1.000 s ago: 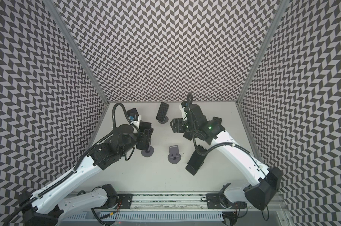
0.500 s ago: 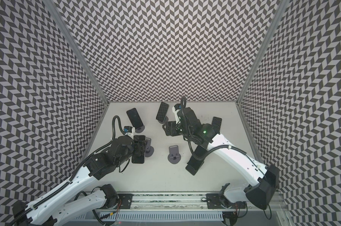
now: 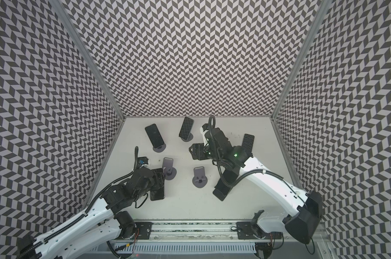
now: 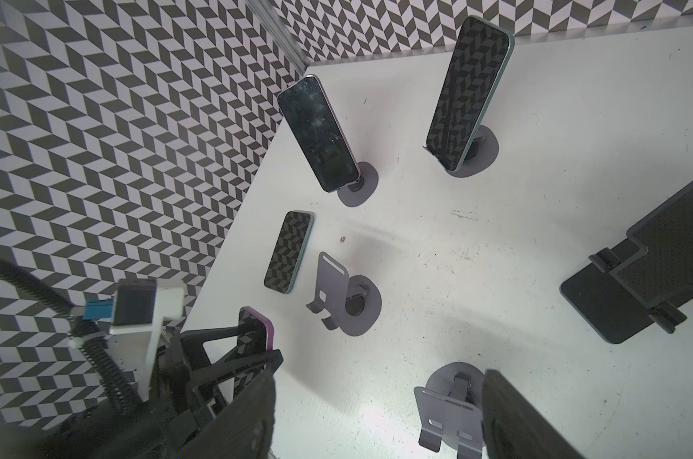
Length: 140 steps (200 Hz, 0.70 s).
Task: Remove the phone from the phone stand
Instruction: Place the phone at the bottom-left of the table.
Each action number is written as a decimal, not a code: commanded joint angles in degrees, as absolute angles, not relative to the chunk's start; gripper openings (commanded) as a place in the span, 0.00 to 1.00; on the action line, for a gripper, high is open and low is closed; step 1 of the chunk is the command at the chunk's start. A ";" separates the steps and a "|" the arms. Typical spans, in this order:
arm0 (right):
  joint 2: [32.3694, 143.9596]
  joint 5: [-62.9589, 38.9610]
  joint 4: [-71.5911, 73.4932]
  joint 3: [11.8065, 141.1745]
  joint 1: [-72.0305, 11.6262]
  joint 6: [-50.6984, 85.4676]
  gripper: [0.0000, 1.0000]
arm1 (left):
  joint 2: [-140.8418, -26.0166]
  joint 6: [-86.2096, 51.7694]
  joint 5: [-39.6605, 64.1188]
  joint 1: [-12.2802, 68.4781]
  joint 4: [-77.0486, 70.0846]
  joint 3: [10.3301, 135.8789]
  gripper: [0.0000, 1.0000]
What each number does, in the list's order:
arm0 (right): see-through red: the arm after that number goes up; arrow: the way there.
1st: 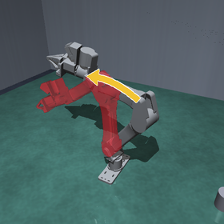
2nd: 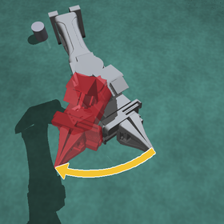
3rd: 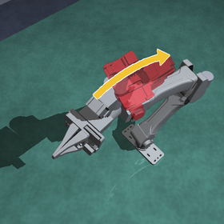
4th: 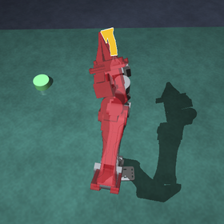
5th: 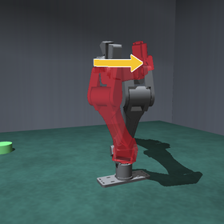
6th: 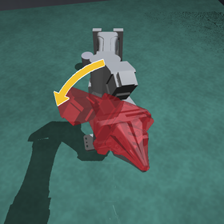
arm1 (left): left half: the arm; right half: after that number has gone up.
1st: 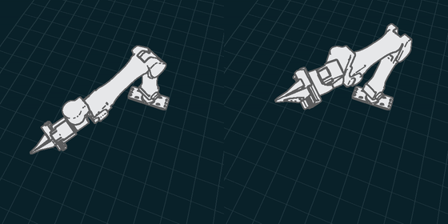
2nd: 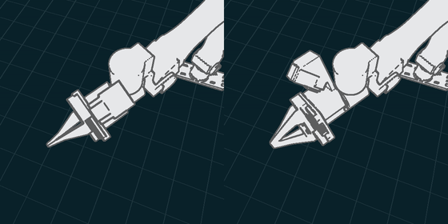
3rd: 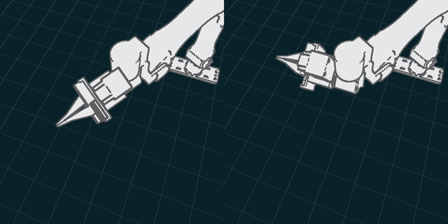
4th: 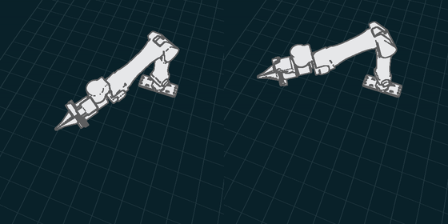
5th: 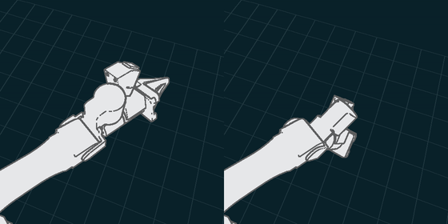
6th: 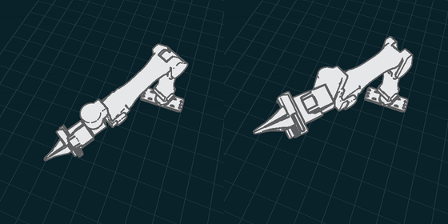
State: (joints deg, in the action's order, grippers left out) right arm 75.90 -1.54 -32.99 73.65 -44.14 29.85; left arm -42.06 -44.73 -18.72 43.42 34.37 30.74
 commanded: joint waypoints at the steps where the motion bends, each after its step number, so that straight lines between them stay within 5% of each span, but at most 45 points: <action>1: 74.55 -0.73 -29.79 73.39 -44.47 30.75 0.79 | -40.55 -48.47 -18.44 42.72 31.20 28.86 0.44; 140: 74.59 -0.03 -27.71 71.34 -44.48 30.54 0.79 | -41.34 -53.09 -12.50 36.33 22.56 15.98 0.43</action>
